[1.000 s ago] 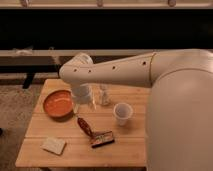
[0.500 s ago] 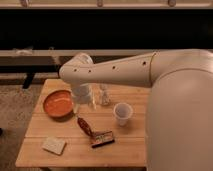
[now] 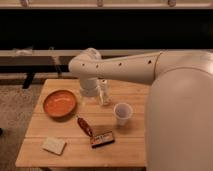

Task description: Knock the bottle over

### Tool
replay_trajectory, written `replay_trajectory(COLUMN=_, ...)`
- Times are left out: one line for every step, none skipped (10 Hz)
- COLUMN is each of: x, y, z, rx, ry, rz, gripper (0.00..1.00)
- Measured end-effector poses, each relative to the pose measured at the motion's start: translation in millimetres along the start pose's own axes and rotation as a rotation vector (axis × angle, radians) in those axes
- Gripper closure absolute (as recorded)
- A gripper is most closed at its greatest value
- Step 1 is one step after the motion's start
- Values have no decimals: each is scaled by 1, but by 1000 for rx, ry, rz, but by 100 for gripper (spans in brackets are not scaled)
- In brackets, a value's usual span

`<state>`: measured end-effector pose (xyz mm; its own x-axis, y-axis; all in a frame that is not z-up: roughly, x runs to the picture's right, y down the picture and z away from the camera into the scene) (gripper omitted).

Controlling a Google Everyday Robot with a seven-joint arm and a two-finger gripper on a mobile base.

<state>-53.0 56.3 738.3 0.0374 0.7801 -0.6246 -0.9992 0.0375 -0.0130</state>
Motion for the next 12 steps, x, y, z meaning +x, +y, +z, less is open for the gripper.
replay_trajectory(x=-16, y=-15, z=-1, rx=7, ry=-13, rz=8, gripper=35)
replay_trajectory(x=-28, y=-26, z=-1, rx=11, ry=-24, rz=12, gripper=35)
replay_trajectory(x=-44, y=-41, z=-2, rx=16, ry=-41, rz=14, gripper=35)
replay_trajectory(x=-55, y=-52, z=-2, rx=16, ry=-55, rz=12, gripper=35)
replay_trajectory(x=-63, y=-55, z=-1, rx=7, ry=-68, rz=6, gripper=35)
replay_trajectory(x=-70, y=-55, z=0, rx=-5, ry=-85, rz=-7, gripper=35)
replay_trajectory(x=-77, y=-52, z=3, rx=-19, ry=-102, rz=-26, gripper=35)
replay_trajectory(x=-81, y=-49, z=6, rx=-32, ry=-112, rz=-40, gripper=35)
replay_trajectory(x=-86, y=-47, z=8, rx=-41, ry=-125, rz=-54, gripper=35)
replay_trajectory(x=-90, y=-46, z=11, rx=-42, ry=-139, rz=-68, gripper=35)
replay_trajectory(x=-94, y=-43, z=14, rx=-36, ry=-154, rz=-86, gripper=35)
replay_trajectory(x=-97, y=-39, z=15, rx=-23, ry=-168, rz=-108, gripper=35)
